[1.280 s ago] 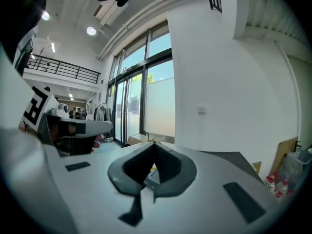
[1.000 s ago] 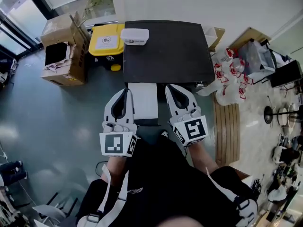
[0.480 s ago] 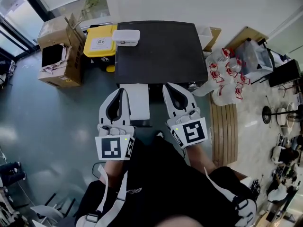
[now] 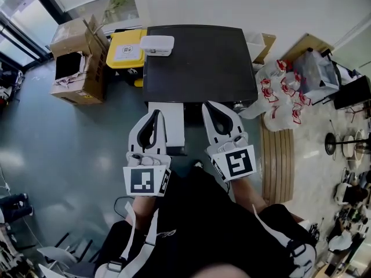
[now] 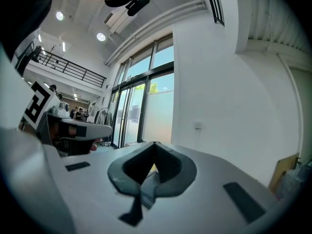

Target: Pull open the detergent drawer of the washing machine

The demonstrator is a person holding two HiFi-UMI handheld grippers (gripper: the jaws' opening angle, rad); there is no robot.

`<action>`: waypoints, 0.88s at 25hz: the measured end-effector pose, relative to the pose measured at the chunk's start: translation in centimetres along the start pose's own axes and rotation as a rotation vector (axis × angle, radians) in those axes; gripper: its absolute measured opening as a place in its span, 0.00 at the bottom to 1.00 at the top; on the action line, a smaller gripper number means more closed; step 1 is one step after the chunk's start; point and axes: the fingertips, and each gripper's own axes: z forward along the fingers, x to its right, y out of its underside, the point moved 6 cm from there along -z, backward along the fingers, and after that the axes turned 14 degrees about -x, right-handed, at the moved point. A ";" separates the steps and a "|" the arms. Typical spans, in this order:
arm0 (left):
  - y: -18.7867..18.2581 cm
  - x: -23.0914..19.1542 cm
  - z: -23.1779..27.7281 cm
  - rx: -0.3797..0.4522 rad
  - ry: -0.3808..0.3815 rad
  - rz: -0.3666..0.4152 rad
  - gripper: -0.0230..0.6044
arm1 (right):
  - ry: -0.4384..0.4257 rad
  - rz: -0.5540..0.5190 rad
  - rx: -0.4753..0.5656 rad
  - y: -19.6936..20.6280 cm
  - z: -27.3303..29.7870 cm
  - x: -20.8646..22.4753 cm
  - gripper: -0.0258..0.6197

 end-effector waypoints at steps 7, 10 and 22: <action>0.0 0.1 -0.2 0.003 -0.010 -0.002 0.07 | -0.018 0.002 0.024 -0.4 0.1 -0.1 0.05; -0.3 0.3 -0.5 0.011 -0.010 0.010 0.07 | -0.018 0.003 0.029 -0.5 -0.1 -0.3 0.05; 0.0 0.2 -0.8 0.000 -0.002 0.001 0.07 | -0.008 -0.008 -0.001 -0.1 -0.5 -0.7 0.05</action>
